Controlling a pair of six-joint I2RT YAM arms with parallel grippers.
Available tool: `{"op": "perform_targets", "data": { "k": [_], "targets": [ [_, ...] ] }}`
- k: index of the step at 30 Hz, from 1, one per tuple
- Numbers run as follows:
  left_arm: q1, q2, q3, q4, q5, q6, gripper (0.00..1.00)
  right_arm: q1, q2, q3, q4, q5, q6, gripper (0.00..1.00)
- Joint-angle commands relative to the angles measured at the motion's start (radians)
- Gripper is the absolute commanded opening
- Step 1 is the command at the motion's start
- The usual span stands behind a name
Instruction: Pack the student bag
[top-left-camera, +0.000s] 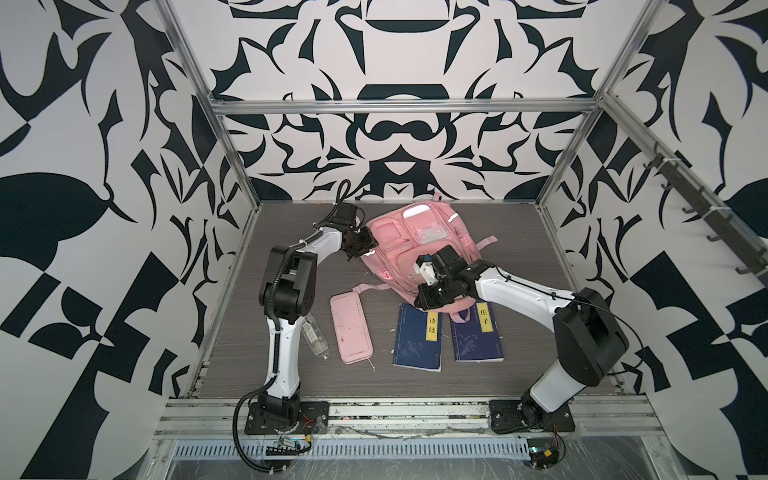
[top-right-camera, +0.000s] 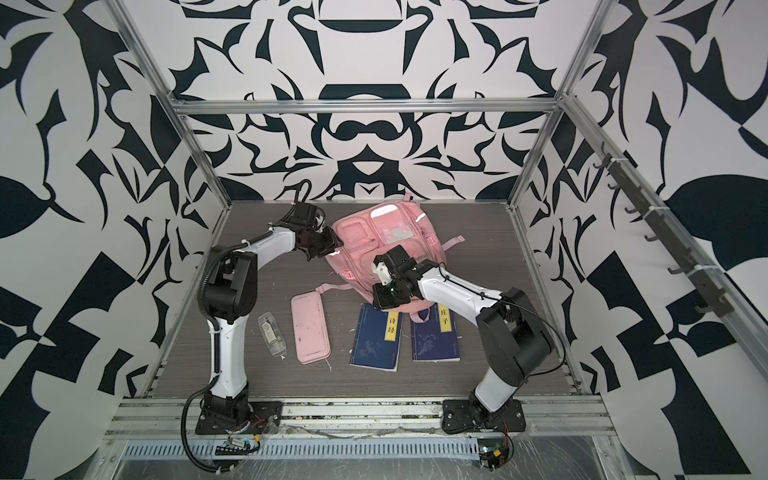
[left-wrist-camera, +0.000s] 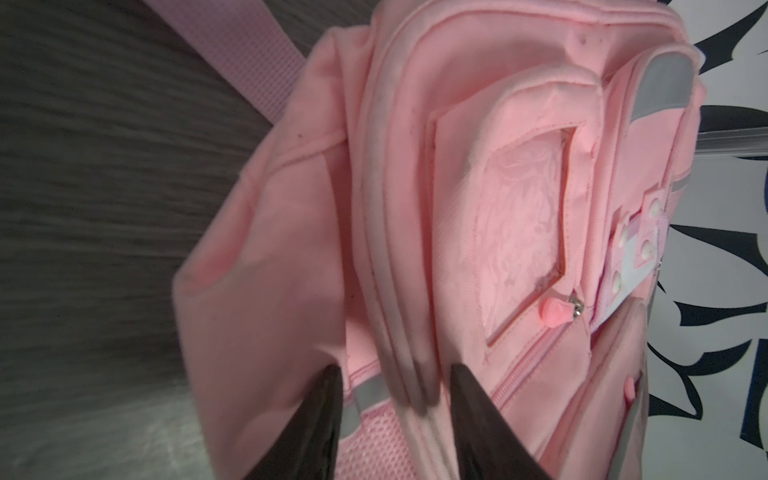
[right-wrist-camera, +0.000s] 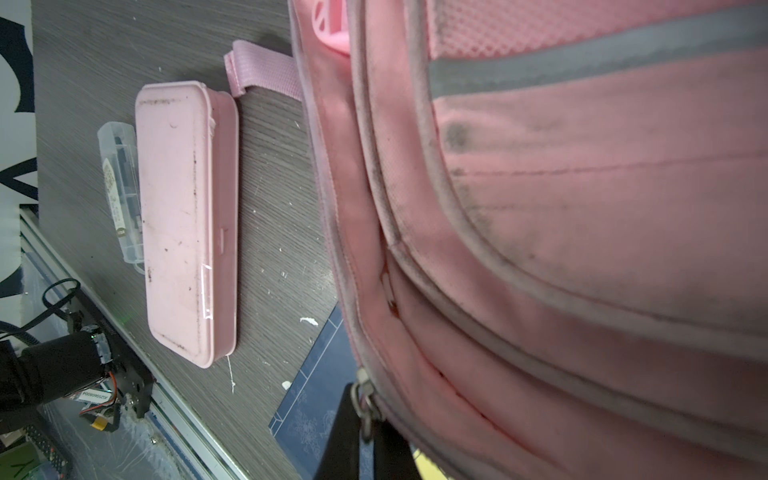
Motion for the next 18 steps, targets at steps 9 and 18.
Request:
{"op": "perform_targets", "data": {
  "k": [9,18],
  "targets": [
    [0.018,0.029,-0.060,0.210,0.116,-0.154,0.00,0.002,0.001,0.041,0.009,-0.018,-0.013,0.00],
    [0.085,-0.187,-0.435,0.594,0.009,-0.401,0.00,0.011,0.092,0.163,-0.020,-0.047,-0.021,0.00]
  ]
}}
